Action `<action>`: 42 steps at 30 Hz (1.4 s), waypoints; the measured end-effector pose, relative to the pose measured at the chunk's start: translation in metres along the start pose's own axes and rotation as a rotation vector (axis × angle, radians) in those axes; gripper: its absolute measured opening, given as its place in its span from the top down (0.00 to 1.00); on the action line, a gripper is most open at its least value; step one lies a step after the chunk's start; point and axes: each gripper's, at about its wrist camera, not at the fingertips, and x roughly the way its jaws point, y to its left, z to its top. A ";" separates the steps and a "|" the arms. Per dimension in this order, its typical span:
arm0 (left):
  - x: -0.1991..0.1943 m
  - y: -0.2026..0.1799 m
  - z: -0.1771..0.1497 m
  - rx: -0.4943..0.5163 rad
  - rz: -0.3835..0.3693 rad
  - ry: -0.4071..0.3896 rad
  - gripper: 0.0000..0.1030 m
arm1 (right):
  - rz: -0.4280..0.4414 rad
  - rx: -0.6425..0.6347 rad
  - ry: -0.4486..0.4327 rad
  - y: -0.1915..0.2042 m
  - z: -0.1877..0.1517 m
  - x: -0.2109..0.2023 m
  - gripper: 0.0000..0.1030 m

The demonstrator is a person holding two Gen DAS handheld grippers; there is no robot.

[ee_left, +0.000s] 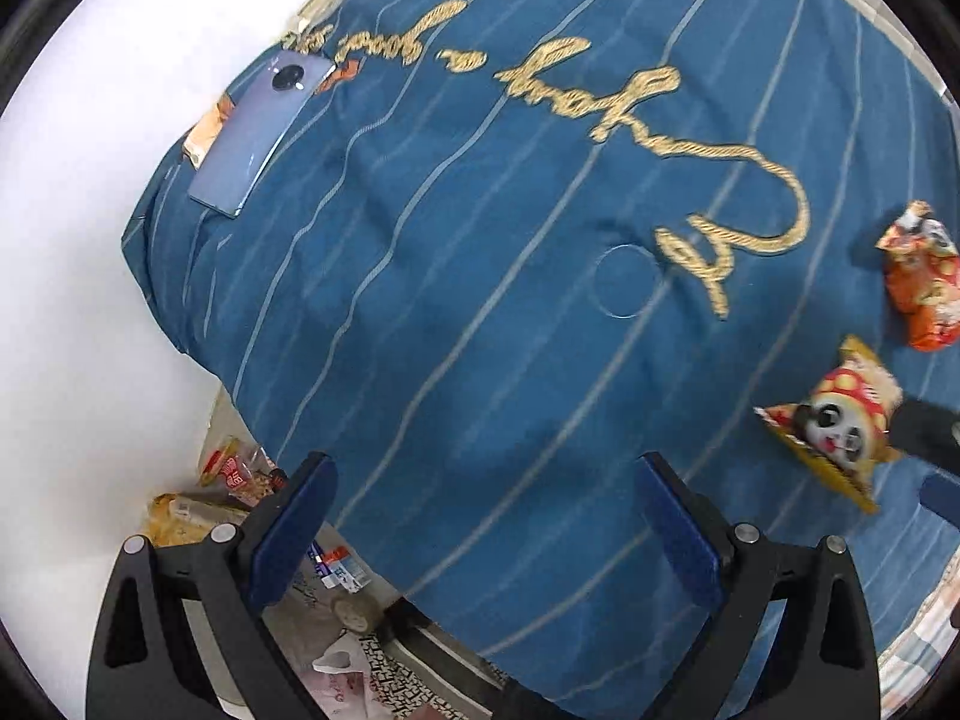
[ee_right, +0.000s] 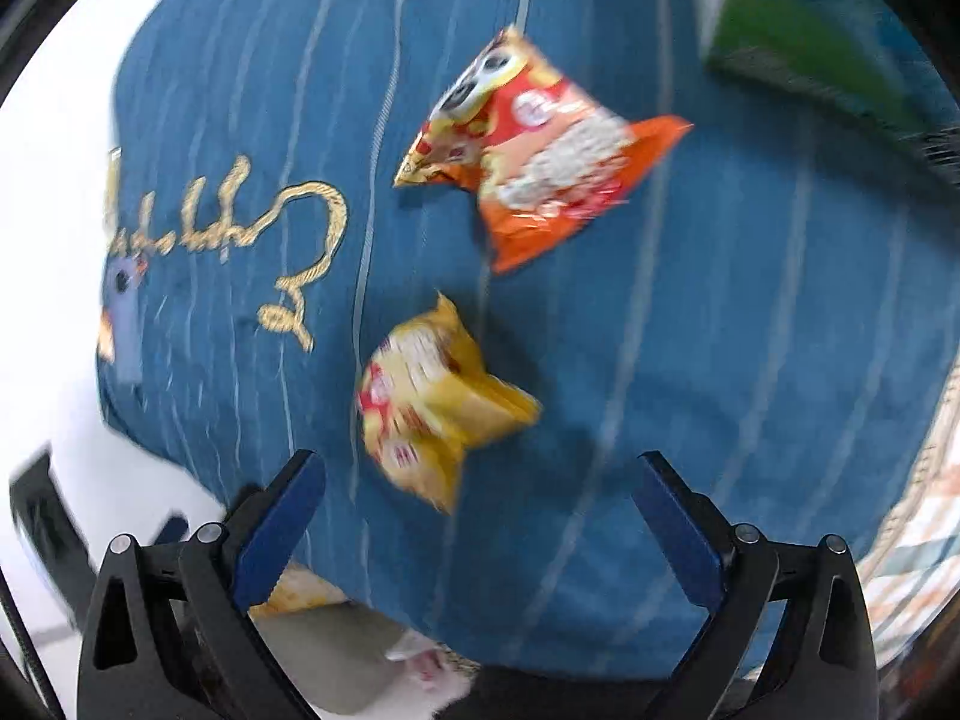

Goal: Organize snacks
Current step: 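Grasp the orange panda bag with left tool while right tool grasps yellow bag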

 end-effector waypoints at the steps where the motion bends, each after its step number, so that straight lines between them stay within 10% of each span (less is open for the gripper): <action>1: 0.004 0.001 0.001 0.003 0.000 0.007 0.02 | -0.003 0.017 0.013 0.003 0.005 0.009 0.05; 7: 0.009 -0.006 0.013 0.050 -0.018 0.008 0.02 | 0.086 0.107 0.110 0.002 0.014 0.047 0.50; 19: -0.054 -0.106 0.050 0.304 -0.243 -0.075 0.02 | -0.058 0.085 -0.034 -0.106 -0.008 -0.039 0.55; 29: -0.028 -0.176 0.115 0.188 -0.560 0.201 0.03 | -0.086 0.334 -0.130 -0.231 -0.023 -0.081 0.55; 42: -0.009 -0.210 0.119 0.245 -0.462 0.144 0.35 | -0.046 0.367 -0.090 -0.275 -0.027 -0.083 0.55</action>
